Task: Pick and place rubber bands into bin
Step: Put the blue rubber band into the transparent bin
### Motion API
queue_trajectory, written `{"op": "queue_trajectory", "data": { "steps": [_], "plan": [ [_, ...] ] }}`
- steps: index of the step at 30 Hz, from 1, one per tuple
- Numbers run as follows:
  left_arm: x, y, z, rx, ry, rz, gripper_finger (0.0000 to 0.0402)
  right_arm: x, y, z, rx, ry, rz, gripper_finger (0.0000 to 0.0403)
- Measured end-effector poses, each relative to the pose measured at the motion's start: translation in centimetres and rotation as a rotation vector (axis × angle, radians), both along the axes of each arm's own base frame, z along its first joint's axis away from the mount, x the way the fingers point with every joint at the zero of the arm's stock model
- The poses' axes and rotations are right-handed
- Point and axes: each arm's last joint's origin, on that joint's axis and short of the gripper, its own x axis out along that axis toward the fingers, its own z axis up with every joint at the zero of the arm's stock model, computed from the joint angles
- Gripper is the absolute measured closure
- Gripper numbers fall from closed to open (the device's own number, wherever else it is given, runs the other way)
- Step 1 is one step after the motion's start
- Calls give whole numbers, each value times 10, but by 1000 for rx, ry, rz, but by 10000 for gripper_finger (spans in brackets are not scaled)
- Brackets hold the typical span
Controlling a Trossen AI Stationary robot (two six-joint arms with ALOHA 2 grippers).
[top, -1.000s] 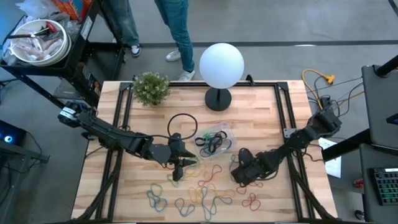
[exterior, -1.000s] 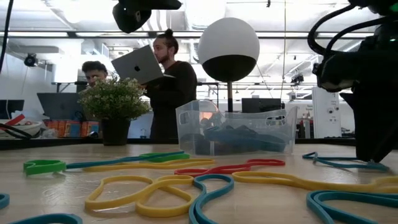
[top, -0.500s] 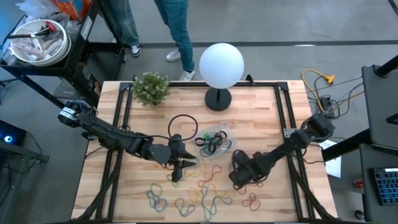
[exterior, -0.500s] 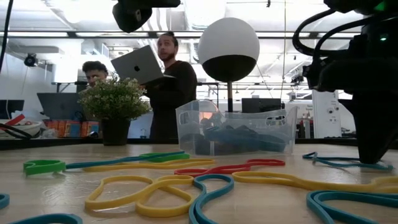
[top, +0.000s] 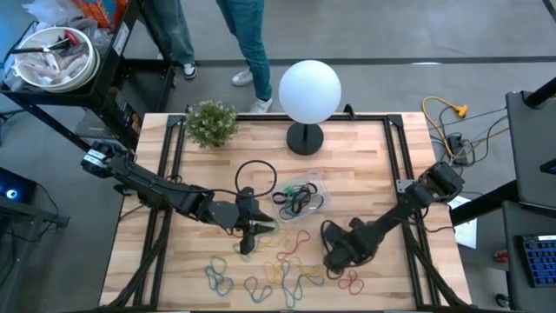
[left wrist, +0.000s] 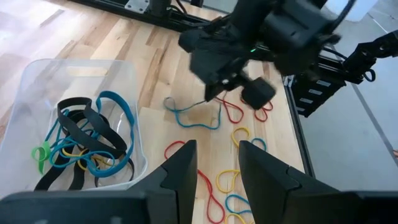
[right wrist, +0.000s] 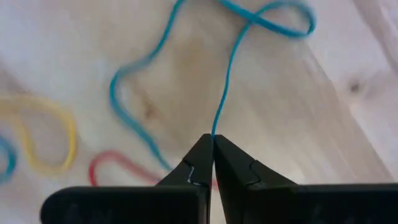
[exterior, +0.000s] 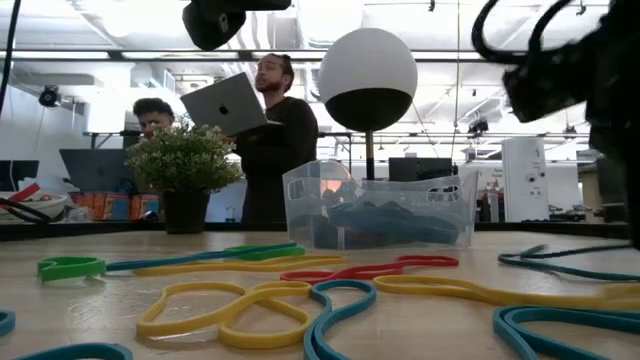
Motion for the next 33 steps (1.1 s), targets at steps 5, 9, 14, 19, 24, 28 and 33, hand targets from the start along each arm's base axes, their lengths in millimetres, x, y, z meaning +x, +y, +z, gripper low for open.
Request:
{"op": "queue_trajectory", "data": {
  "steps": [5,9,14,19,24,28,33],
  "plan": [
    [0,0,0,0,0,0,299,1,12,12,-22,-41,72,395],
    [0,0,0,0,-1,0,299,-3,23,20,-28,-43,109,395],
    [0,0,0,0,-1,0,299,-4,31,28,-71,-96,129,395],
    [0,0,0,0,-1,0,299,-2,36,36,-77,-131,148,395],
    [0,0,0,1,-1,0,299,3,38,54,-144,-170,180,395],
    [0,0,0,1,-1,0,299,9,40,76,-205,-219,237,395],
    [0,0,0,1,0,0,299,14,40,101,-300,-276,284,395]
  ]
}}
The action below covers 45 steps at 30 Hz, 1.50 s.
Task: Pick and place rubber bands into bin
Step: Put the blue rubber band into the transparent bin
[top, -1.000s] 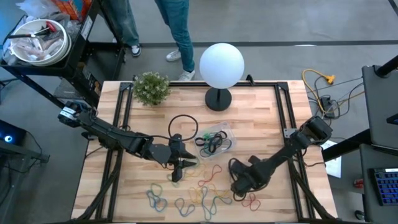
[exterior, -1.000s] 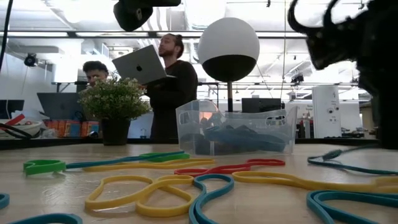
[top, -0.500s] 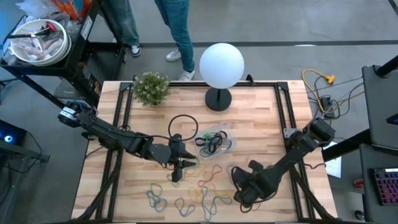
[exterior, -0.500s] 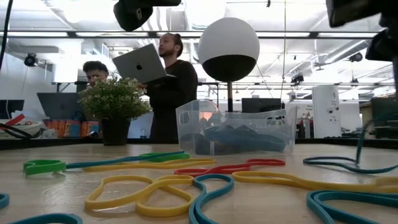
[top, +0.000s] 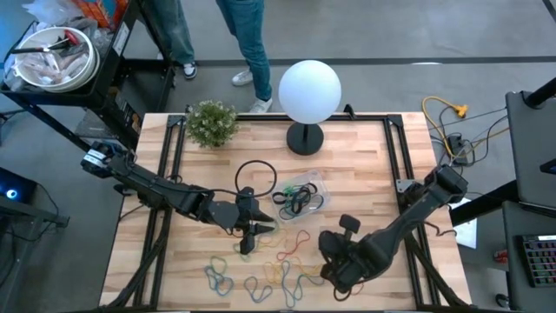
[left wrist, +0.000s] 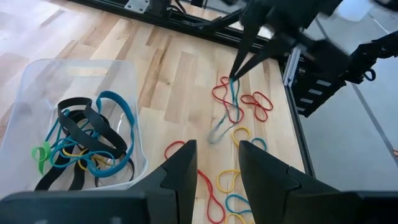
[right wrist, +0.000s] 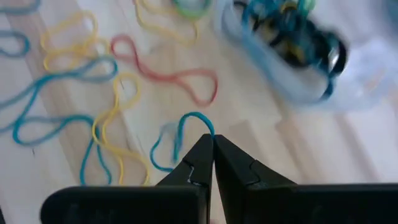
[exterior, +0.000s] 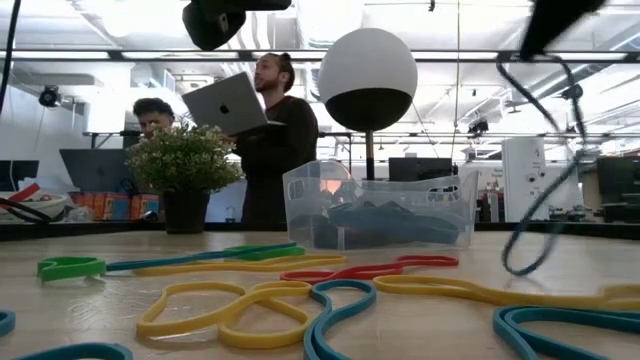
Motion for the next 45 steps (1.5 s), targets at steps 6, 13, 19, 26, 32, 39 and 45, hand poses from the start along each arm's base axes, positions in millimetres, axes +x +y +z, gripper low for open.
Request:
{"op": "queue_trajectory", "data": {
  "steps": [6,13,19,26,32,39,45],
  "plan": [
    [0,0,-2,3,6,0,299,6,-8,20,-91,-34,30,395],
    [2,-1,-5,7,16,2,299,16,-37,36,-226,-60,26,395],
    [1,-2,-7,12,31,-4,299,23,-78,59,-316,-75,10,395],
    [-3,-1,-14,40,107,-6,299,30,-129,76,-375,-37,-12,394],
    [-3,-1,-14,38,107,-4,299,44,-154,77,-372,-21,19,394],
    [-4,-1,-16,28,124,6,299,56,-173,66,-340,9,44,394],
    [-7,-4,-18,38,154,-12,299,56,-181,47,-277,58,80,394]
  ]
}}
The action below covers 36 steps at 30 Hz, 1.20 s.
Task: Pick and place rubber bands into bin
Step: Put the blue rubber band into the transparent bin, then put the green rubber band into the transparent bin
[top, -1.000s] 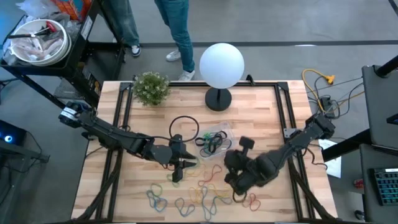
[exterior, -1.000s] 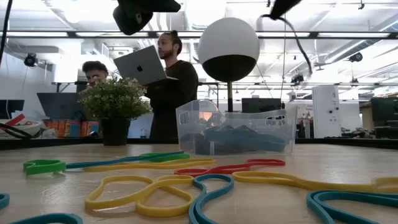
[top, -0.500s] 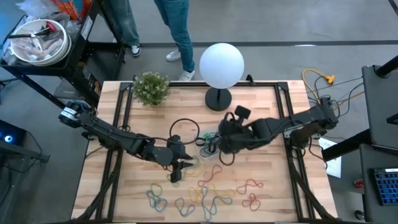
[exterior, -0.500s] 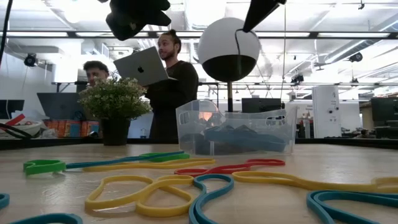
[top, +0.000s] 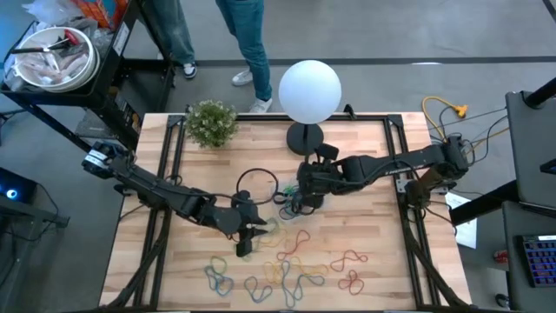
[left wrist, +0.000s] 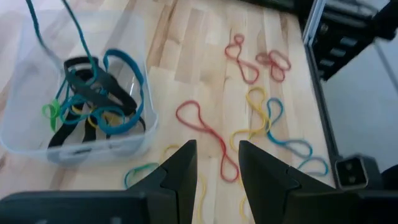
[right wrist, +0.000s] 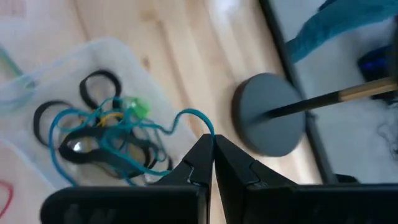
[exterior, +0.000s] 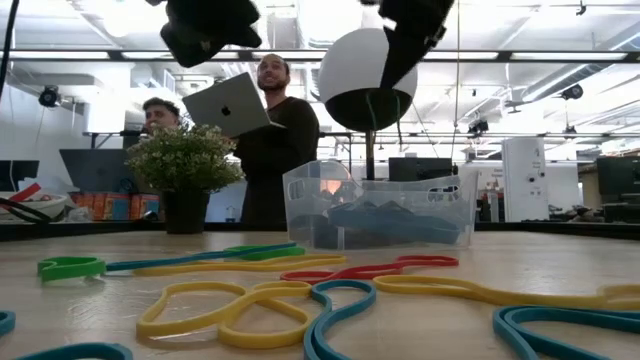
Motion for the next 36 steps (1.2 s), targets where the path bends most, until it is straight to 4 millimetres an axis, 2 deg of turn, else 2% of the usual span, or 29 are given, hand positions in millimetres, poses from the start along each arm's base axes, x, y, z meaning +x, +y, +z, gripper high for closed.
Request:
{"op": "queue_trajectory", "data": {
  "steps": [10,19,22,25,29,36],
  "plan": [
    [-6,1,-2,-27,58,13,299,-11,-7,-43,68,150,74,394],
    [-7,2,-1,3,57,-7,299,-6,-8,-52,135,-63,60,394],
    [-9,3,-2,31,75,-22,299,-2,-11,-56,170,-63,56,394],
    [-11,4,-1,54,81,-37,299,4,-15,-65,294,-55,74,392],
    [-13,4,0,74,87,-50,299,9,-19,-74,354,-42,68,369],
    [-14,4,0,42,91,-50,299,4,-20,-64,360,-62,81,297]
  ]
}}
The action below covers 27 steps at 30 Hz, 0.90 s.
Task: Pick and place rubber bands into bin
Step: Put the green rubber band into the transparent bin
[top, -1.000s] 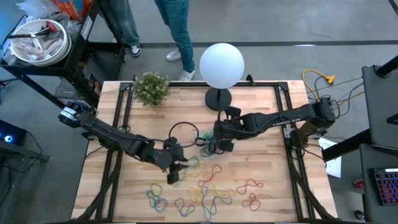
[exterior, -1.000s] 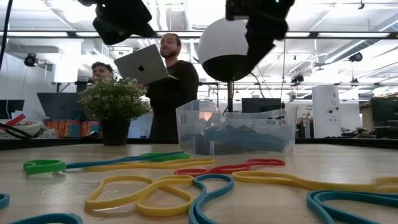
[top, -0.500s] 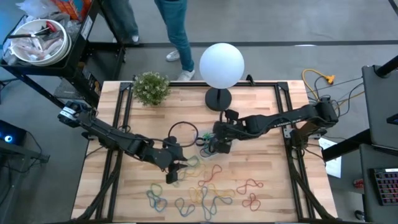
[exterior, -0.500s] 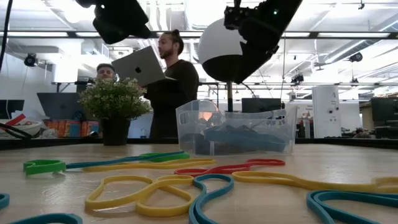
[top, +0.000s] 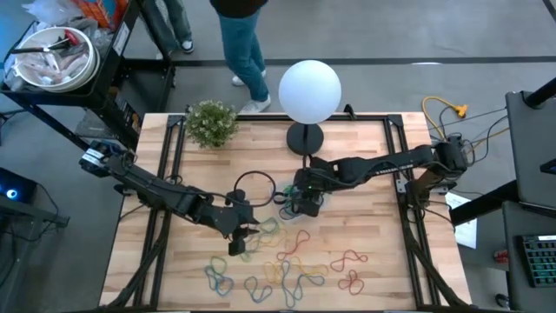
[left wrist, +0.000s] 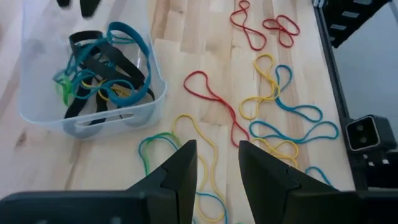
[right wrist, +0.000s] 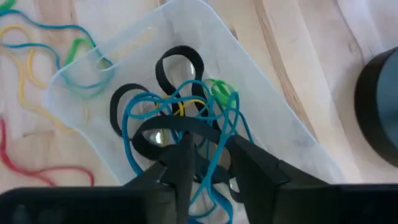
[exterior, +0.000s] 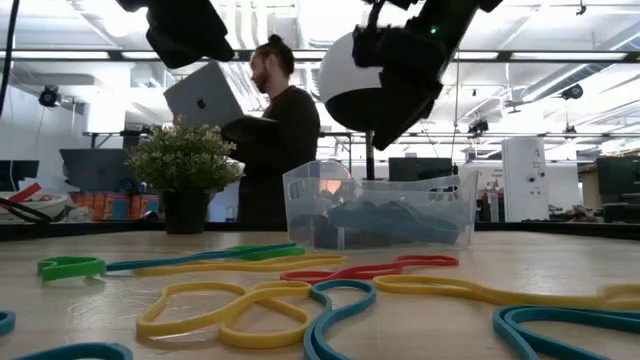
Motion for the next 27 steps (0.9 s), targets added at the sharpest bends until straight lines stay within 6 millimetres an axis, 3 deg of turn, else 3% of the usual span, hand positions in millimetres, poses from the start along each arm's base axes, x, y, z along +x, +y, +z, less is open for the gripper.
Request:
{"op": "queue_trajectory", "data": {
  "steps": [6,13,20,27],
  "plan": [
    [-4,-1,-5,-52,79,-3,299,-19,19,32,57,-77,156,258],
    [-6,0,-15,-83,163,61,299,-58,59,71,4,-196,363,257],
    [-14,-6,-28,-81,325,-63,299,-104,89,88,97,-299,403,273],
    [-16,-6,-45,-46,454,-68,299,-135,108,86,144,-449,299,287]
  ]
}}
